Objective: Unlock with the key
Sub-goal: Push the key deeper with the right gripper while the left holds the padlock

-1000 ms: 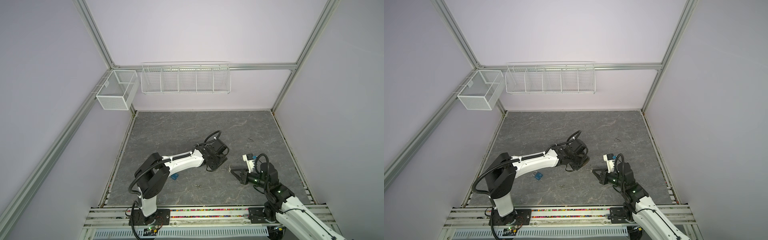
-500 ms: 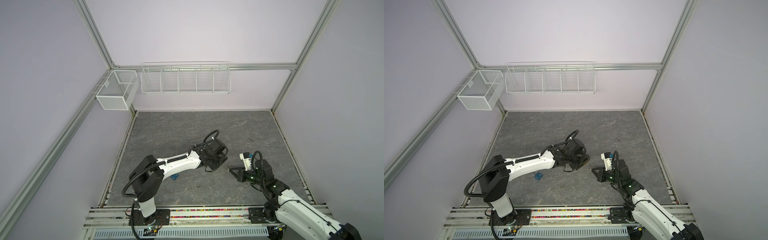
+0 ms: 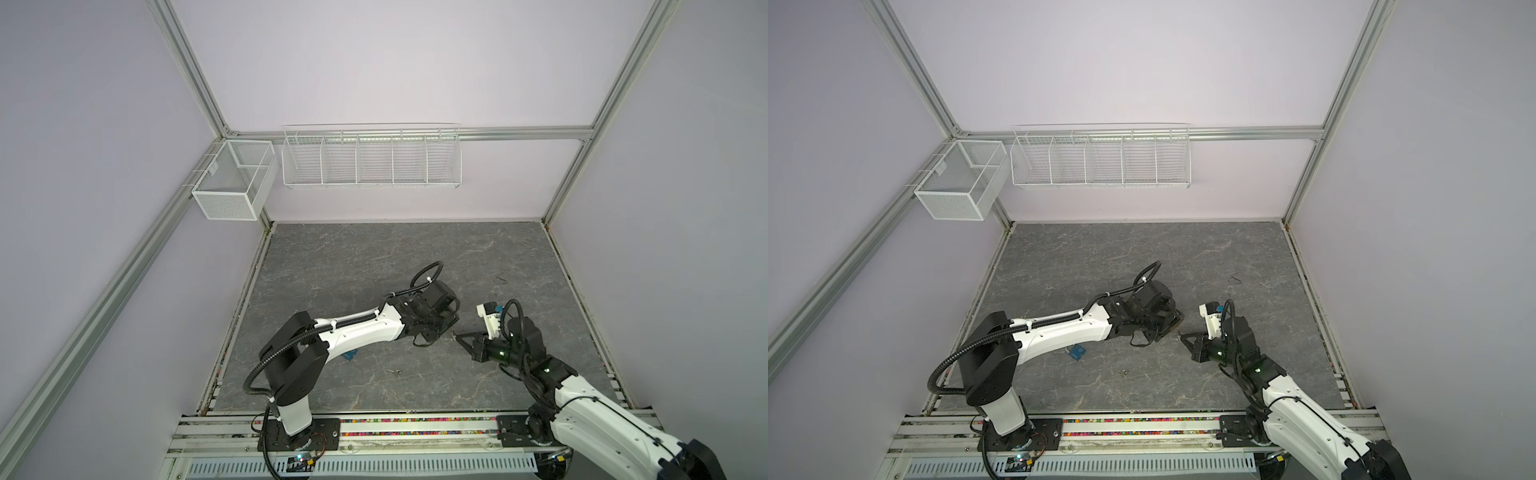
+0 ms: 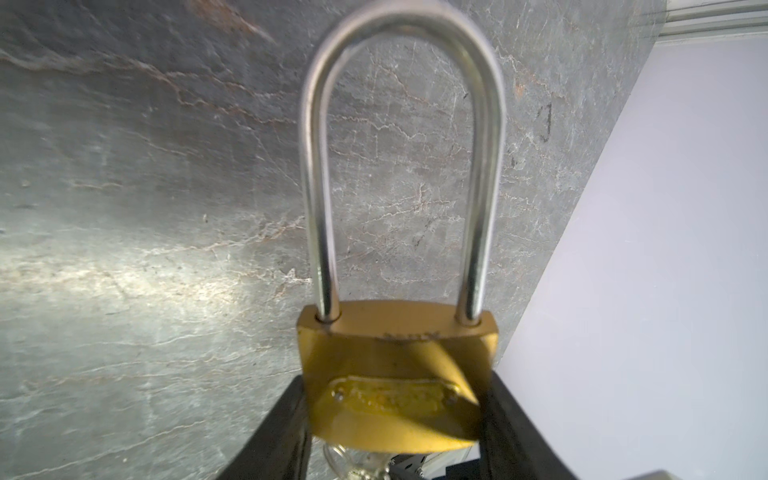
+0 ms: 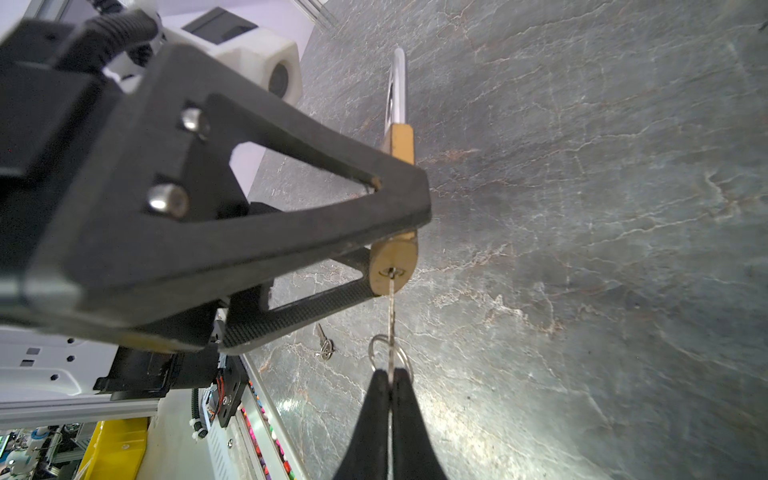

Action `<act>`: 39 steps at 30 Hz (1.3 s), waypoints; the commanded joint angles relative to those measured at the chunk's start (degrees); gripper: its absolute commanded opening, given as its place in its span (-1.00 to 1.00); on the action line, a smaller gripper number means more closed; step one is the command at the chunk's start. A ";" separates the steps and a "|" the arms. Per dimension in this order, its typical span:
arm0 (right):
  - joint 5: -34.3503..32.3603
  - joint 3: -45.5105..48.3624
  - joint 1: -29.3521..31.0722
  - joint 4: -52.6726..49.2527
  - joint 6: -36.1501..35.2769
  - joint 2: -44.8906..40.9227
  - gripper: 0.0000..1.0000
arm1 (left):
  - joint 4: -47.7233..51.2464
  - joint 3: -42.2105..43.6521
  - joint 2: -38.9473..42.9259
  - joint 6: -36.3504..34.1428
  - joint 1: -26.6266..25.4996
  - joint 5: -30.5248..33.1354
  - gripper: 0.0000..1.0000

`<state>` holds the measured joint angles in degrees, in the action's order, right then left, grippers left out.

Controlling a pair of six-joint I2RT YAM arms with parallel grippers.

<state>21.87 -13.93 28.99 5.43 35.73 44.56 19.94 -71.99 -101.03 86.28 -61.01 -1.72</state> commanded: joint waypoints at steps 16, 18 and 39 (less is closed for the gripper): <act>-1.61 -2.93 0.39 0.19 -0.94 1.31 -0.88 | -4.19 0.13 2.34 -3.50 -1.38 2.07 -1.00; -1.52 -3.36 0.41 0.04 -1.15 1.59 -0.88 | -4.88 0.34 2.33 -4.03 -1.56 2.13 -1.00; -3.08 -4.97 0.10 -2.19 -0.81 -0.91 -0.88 | -10.33 5.24 5.41 -6.99 -2.96 5.14 -1.00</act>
<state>20.51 -18.06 28.99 1.32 35.31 44.51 13.50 -66.78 -97.23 78.81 -63.09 2.96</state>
